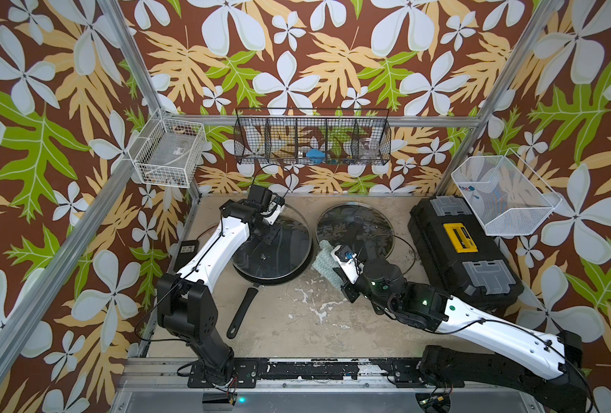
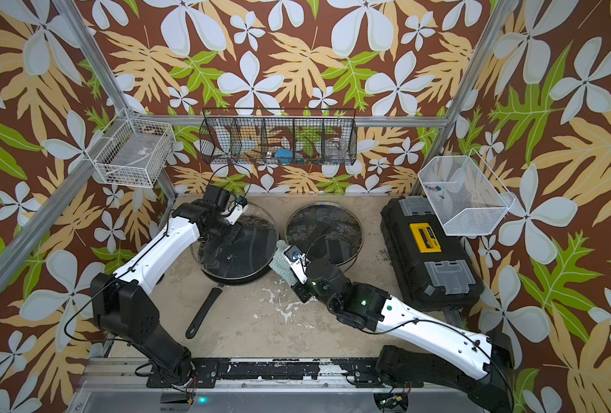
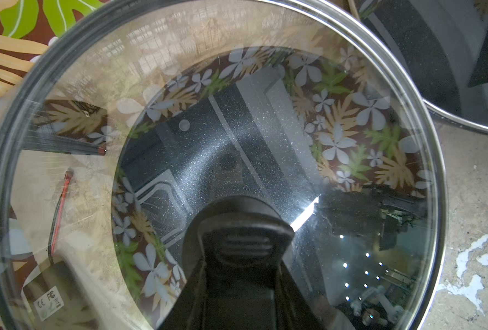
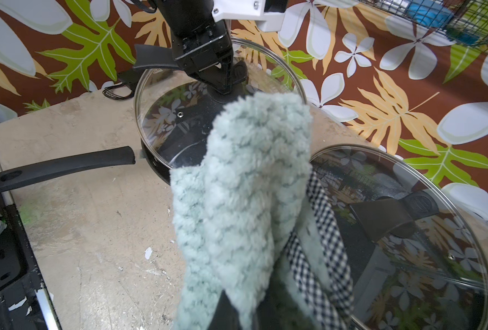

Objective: Wipe the pot lid with a cloth
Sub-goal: Place the pot lid on the cooking pot.

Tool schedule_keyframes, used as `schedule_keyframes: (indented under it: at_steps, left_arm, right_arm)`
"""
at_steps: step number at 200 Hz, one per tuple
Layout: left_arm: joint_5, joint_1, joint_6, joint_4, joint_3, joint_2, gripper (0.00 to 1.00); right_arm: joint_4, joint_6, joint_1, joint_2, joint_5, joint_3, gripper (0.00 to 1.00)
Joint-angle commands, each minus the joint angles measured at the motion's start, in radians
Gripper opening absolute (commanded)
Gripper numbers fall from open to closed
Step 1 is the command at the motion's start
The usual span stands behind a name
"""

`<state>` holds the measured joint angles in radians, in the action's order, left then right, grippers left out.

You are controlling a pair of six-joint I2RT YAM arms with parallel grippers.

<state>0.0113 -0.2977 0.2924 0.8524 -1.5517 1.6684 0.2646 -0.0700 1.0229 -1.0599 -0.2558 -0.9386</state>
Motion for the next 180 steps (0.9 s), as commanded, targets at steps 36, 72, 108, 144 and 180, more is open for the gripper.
schedule_keyframes:
  at_steps: [36,72,108,144,180]
  left_arm:
    - [-0.134,0.02,-0.06,-0.048,-0.025,0.037,0.0]
    - [-0.163,0.03,-0.074,-0.059,0.008,0.04,0.0]
    - [-0.149,0.03,-0.059,-0.039,0.011,0.048,0.0]
    - [-0.137,0.031,-0.064,-0.047,0.022,0.067,0.0]
    - [-0.116,0.031,-0.071,-0.053,0.03,0.076,0.0]
  right_arm:
    - [0.005,-0.002,-0.005,0.017,-0.026,0.004,0.0]
    - [0.004,-0.005,-0.006,0.019,-0.03,0.005,0.0]
    - [0.001,-0.008,-0.006,0.018,-0.03,0.01,0.0]
    - [0.004,-0.011,-0.007,0.021,-0.031,0.009,0.0]
    - [0.006,-0.014,-0.008,0.024,-0.039,0.01,0.0]
